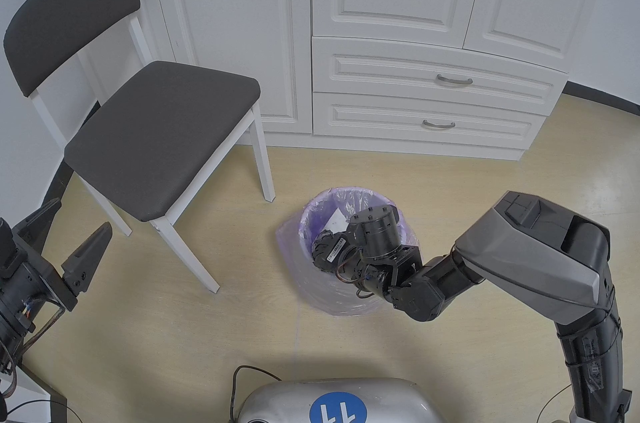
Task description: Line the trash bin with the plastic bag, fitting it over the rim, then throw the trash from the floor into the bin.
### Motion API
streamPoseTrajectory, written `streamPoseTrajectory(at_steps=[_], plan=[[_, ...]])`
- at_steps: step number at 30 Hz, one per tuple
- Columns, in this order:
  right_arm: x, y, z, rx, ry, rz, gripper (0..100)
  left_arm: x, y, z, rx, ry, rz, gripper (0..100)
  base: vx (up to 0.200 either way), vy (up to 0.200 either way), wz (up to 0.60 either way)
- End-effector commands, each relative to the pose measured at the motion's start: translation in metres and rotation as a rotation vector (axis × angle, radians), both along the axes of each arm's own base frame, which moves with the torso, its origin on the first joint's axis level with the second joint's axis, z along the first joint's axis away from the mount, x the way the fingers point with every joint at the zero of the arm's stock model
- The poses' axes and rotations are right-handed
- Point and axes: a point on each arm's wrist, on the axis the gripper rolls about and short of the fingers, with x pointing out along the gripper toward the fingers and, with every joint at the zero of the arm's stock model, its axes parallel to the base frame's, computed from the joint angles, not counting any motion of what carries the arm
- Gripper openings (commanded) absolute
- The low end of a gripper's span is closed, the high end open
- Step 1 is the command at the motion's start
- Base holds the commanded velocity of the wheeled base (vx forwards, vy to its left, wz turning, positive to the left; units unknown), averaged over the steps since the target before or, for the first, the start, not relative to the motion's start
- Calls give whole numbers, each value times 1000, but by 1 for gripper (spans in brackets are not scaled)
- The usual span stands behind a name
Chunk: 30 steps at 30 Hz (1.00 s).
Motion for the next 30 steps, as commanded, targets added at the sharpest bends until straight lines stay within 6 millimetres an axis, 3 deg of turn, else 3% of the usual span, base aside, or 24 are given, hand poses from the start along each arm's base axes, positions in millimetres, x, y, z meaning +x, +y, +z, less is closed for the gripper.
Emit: streamPoseTrajectory(at_steps=[1, 6, 10, 18, 30], plan=[[-5, 1, 5, 0, -3, 11, 0, -1, 0, 1, -1, -5, 0, 100, 0, 0, 0], [5, -6, 17, 22, -34, -14, 0, -1, 0, 0, 0, -3, 0, 100, 0, 0, 0], [37, -32, 28, 51, -69, -89, 0, -1, 0, 0, -1, -5, 0, 100, 0, 0, 0], [65, -41, 7, -2, 29, -150, 0, -1, -1, -1, 1, 1, -8, 100, 0, 0, 0], [52, -25, 1, -27, 99, -119, 0, -2, -3, -1, 0, 0, -25, 100, 0, 0, 0]])
